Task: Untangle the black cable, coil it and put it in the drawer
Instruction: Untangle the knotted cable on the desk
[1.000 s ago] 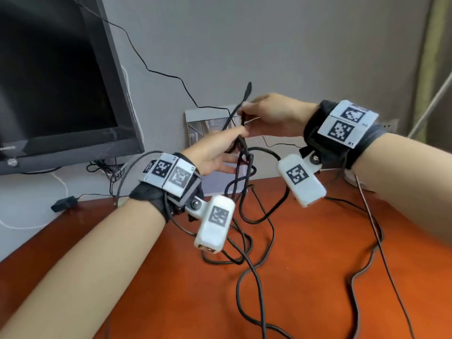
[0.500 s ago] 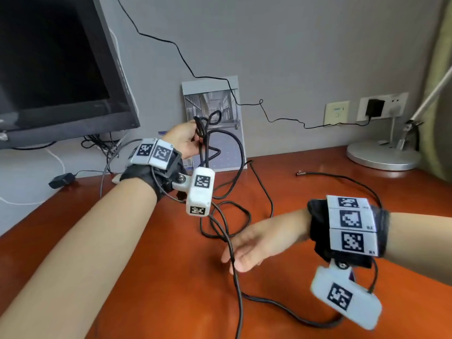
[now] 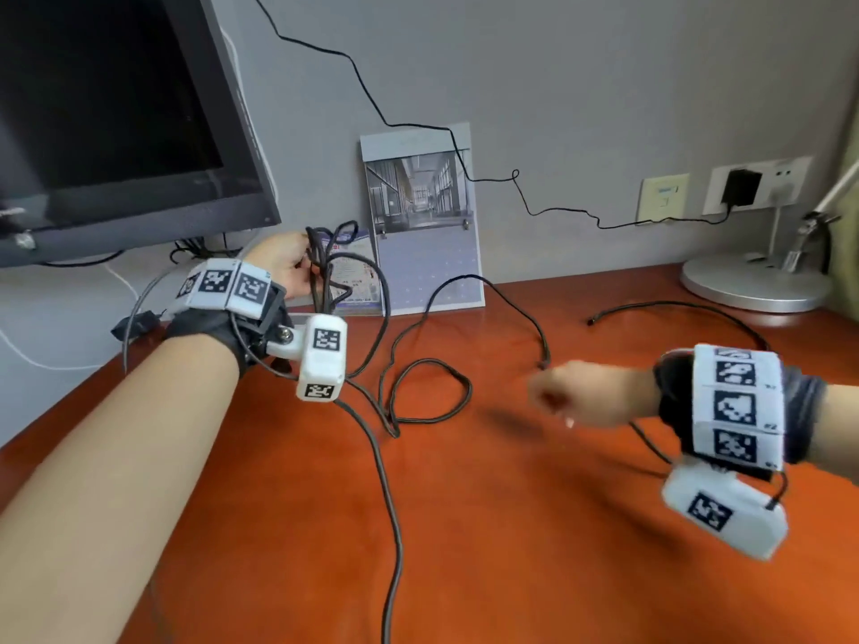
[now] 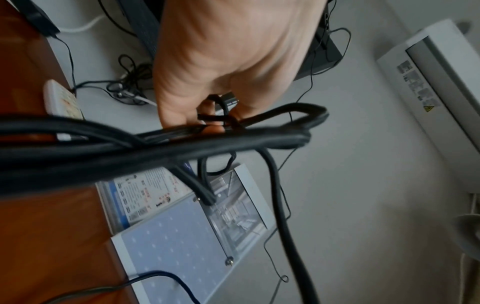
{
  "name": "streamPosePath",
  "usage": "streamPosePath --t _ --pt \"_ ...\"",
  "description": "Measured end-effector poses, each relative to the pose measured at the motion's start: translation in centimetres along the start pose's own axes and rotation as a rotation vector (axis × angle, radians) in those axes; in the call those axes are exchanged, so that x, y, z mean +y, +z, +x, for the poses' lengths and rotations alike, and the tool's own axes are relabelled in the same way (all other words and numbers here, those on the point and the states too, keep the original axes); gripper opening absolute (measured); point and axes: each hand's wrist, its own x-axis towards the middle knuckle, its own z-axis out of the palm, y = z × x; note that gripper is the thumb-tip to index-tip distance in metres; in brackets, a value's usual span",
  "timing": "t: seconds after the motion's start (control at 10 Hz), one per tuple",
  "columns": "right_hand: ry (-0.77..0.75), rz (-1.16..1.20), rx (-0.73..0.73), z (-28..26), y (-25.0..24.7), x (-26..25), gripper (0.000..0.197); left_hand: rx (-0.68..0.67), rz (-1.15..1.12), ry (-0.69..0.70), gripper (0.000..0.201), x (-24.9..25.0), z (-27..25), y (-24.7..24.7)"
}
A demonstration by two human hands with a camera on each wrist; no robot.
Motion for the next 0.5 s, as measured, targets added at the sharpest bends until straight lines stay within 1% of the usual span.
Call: streamPosePath --t 0.1,0.2,0.3,0.4,0.5 --pt "0.279 -0.046 0.279 -0.1 -4.3 5.3 0.027 0.077 0.031 0.024 0.038 0.0 0.2 -1.2" --pt "0.534 -0.076 0.417 -0.6 -7.0 8.9 0.020 0.133 0.027 0.052 0.036 0.1 0.7 -2.6" --pt "0.857 -0.167 0.347 1.2 -8.1 19.2 0.031 0.098 0.021 0.077 0.036 0.3 0.6 -3.1" --pt "0.914 -0.315 0.221 2.4 -7.5 16.7 0.061 0.015 -0.010 0.115 0.049 0.4 0.2 -2.1" --pt "0.893 -0.506 0.108 2.7 -7.6 1.8 0.038 -0.001 -0.124 0.120 0.039 0.9 -0.2 -0.7"
